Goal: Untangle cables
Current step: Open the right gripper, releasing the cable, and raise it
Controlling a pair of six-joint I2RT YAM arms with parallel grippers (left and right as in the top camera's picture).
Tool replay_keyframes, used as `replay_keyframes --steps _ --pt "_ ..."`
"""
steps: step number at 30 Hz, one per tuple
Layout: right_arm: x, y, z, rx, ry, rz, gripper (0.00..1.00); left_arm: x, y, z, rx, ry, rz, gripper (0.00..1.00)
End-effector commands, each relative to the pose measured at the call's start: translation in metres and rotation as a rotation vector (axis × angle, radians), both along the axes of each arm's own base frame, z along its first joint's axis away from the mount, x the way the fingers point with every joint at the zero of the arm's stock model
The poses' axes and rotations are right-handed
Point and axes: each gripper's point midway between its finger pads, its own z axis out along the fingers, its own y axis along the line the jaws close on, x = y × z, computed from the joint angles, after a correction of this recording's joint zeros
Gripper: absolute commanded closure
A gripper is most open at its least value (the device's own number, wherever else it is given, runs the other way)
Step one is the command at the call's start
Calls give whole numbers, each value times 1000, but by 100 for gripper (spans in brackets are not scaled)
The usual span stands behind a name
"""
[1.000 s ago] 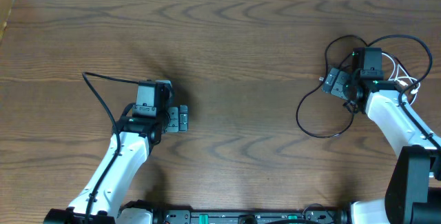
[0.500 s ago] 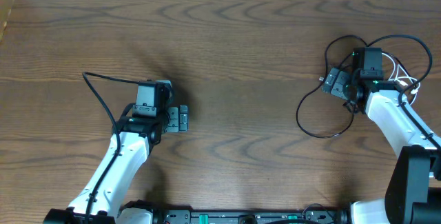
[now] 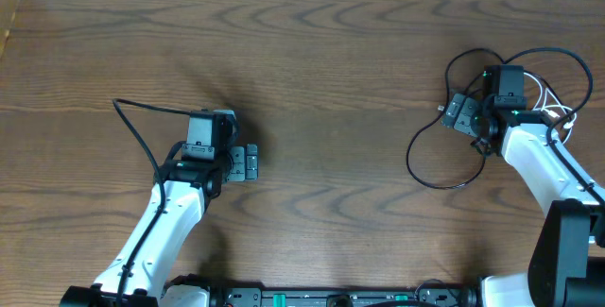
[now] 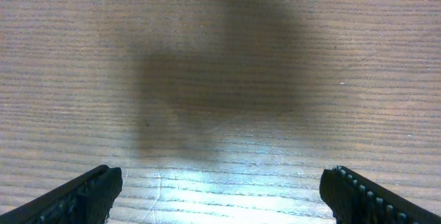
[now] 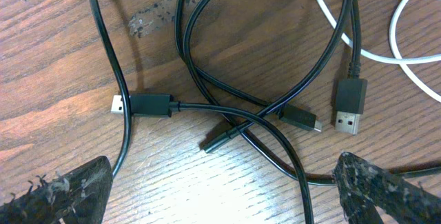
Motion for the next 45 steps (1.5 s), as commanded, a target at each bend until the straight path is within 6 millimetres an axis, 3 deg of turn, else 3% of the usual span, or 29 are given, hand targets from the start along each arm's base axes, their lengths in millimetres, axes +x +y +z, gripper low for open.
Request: replay_keyframes --steps 1,9,14,20,27,33,39,45 --pt "2 -1 16 -3 -44 -1 1 0 0 0 6 0 -1 2" --pt "5 -1 54 -6 -150 -1 1 0 0 0 6 0 -1 2" --pt "3 -1 93 -9 -262 -1 1 0 1 0 6 0 -1 2" --pt "-7 0 154 -14 -436 1 1 0 1 0 6 0 -1 2" --pt "-34 2 224 -19 -648 5 1 0 1 0 6 0 -1 2" --pt "-74 3 278 -24 -824 4 1 0 0 0 6 0 -1 2" --pt "-101 4 292 -25 -870 4 1 0 1 0 6 0 -1 2" --pt "-111 4 264 -22 -750 4 1 0 1 0 6 0 -1 2"
